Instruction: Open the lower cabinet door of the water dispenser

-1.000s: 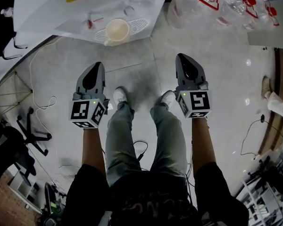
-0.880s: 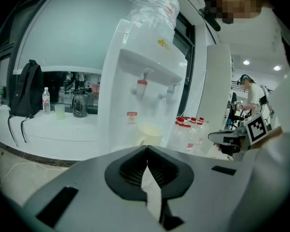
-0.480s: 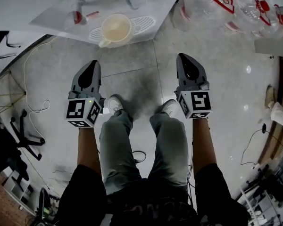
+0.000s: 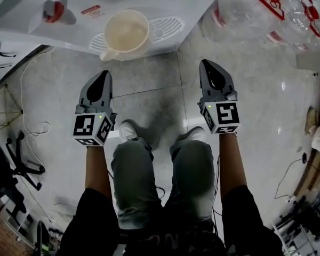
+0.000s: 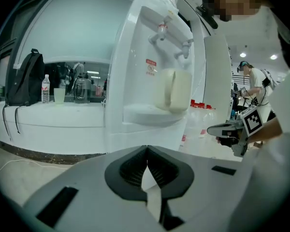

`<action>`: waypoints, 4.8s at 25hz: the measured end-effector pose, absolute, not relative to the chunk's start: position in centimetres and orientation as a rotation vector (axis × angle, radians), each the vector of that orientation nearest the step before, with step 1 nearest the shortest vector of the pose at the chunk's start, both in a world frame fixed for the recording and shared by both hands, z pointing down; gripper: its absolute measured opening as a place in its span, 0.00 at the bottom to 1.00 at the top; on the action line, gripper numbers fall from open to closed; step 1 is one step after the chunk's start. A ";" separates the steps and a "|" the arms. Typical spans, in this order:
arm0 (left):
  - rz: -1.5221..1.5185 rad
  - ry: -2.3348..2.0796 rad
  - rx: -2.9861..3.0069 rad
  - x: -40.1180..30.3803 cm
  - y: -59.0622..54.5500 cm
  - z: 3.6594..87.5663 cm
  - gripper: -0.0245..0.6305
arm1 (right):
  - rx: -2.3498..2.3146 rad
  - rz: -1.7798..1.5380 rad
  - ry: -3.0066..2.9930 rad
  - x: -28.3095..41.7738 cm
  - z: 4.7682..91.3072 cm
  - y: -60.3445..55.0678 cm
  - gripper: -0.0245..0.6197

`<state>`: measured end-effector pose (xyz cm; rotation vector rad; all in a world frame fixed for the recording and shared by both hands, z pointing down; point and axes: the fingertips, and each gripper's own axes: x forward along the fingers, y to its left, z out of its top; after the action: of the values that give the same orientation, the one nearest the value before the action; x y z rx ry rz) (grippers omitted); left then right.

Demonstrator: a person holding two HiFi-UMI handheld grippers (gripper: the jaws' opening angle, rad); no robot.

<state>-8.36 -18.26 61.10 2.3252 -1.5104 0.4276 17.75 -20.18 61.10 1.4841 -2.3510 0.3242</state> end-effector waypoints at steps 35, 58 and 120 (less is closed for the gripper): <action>0.430 -1.585 2.386 -9.4 -20.5 72.0 0.05 | 1.185 0.287 -2.545 14.9 74.0 -28.7 0.42; 0.483 -1.437 2.474 -7.8 -20.0 73.3 0.05 | 1.037 0.303 -2.586 13.3 74.2 -29.2 0.38; 0.636 -1.006 2.243 -8.5 -12.5 68.4 0.05 | 1.562 0.563 -2.127 12.2 73.5 -18.9 0.33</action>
<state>-8.55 -12.46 68.44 2.2434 -1.0064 0.6365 12.21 -18.88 73.45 1.5624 -2.1271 0.5627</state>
